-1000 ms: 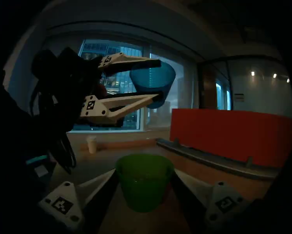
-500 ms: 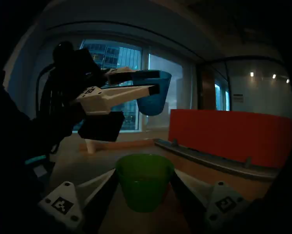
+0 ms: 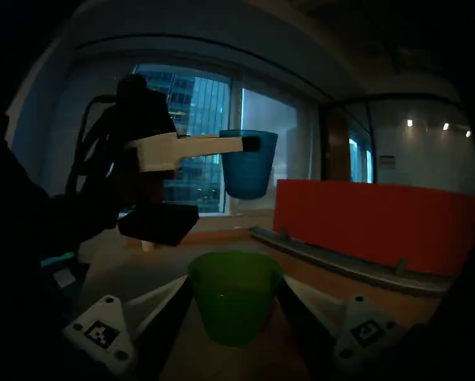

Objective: Pour water

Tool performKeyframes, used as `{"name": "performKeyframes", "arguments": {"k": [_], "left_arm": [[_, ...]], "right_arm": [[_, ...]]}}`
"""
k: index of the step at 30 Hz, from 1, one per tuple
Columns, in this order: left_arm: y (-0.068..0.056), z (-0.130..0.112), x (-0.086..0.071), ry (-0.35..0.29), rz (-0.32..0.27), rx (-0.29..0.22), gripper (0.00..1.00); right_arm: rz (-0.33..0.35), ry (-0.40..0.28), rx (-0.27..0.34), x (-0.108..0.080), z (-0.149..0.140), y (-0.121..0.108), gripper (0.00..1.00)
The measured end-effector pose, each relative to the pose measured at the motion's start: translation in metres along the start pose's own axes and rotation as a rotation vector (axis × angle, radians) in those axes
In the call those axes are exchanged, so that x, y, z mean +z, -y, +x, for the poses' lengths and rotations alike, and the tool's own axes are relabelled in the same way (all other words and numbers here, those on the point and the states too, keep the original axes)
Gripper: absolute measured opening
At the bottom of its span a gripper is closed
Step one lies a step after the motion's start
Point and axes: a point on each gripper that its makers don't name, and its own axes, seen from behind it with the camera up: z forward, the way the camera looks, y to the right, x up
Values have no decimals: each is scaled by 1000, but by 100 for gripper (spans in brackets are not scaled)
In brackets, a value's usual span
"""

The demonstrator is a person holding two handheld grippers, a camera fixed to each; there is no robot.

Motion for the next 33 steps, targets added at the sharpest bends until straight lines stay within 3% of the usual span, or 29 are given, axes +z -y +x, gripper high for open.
{"name": "performKeyframes", "arguments": {"k": [3, 6, 18, 33], "left_arm": [[-1, 1, 1, -8, -15, -66, 89], [-2, 2, 2, -15, -30, -95, 89], [3, -17, -4, 20, -20, -95, 89], [-8, -62, -20, 94, -31, -134, 89]], "right_arm": [[0, -1, 0, -1, 1, 0, 90], [0, 0, 1, -1, 1, 1, 90], [-12, 7, 8, -6, 3, -1, 90], [-55, 37, 9, -29, 2, -17, 90]]}}
